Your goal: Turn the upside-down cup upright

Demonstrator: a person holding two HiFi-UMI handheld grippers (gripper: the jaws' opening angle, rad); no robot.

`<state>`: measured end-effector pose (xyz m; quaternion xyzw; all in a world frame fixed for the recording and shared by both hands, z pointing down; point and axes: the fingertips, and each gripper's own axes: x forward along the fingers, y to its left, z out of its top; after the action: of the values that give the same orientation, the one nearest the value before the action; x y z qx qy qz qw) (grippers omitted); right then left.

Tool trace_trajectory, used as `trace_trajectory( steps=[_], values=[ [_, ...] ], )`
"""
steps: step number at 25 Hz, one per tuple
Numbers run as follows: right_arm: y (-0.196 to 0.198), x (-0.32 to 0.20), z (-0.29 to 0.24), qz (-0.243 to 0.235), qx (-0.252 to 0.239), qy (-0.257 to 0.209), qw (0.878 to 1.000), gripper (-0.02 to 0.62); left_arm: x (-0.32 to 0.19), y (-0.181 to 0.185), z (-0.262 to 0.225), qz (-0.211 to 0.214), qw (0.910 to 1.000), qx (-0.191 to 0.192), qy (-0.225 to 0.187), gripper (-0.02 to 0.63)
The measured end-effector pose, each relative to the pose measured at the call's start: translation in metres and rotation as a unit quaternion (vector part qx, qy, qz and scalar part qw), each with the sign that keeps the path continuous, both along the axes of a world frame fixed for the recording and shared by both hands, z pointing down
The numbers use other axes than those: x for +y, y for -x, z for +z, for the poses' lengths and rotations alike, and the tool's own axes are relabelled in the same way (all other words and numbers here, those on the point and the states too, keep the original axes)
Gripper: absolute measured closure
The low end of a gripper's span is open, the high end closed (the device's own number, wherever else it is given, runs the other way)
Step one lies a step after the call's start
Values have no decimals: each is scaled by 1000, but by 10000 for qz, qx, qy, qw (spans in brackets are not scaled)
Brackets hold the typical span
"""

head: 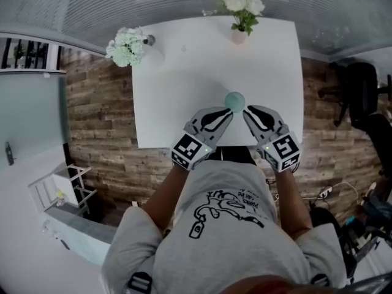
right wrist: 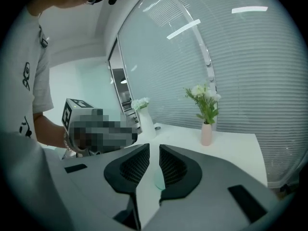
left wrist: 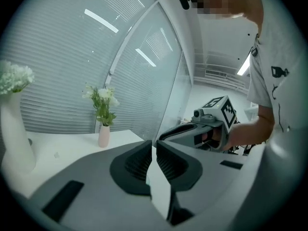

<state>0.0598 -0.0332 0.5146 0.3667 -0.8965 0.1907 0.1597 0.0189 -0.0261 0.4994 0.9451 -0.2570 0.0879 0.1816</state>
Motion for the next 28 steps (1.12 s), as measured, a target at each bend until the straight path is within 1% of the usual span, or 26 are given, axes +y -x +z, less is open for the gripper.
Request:
trace_trajectory(
  steps=[3, 8, 16, 19, 21, 28],
  values=[
    [7, -6, -26, -13, -38, -207, 9998, 531, -5, 1, -17, -107, 9999, 74, -37, 588],
    [14, -11, -54, -13, -58, -413, 9991, 540, -9, 2, -43, -204, 9996, 204, -67, 603],
    [13, -12, -99, 140, -337, -640, 9973, 548, -14, 5, -83, -404, 9983, 396, -128, 603],
    [12, -13, -113, 154, -401, -671, 9968, 549, -15, 3, -97, -419, 9979, 445, -197, 603],
    [14, -15, -126, 152, -487, -811, 9954, 549, -15, 1, -107, -431, 9975, 488, -277, 603],
    [18, -12, -151, 130, -540, -881, 9946, 551, -19, 0, -136, -590, 9955, 598, -441, 604]
  ],
)
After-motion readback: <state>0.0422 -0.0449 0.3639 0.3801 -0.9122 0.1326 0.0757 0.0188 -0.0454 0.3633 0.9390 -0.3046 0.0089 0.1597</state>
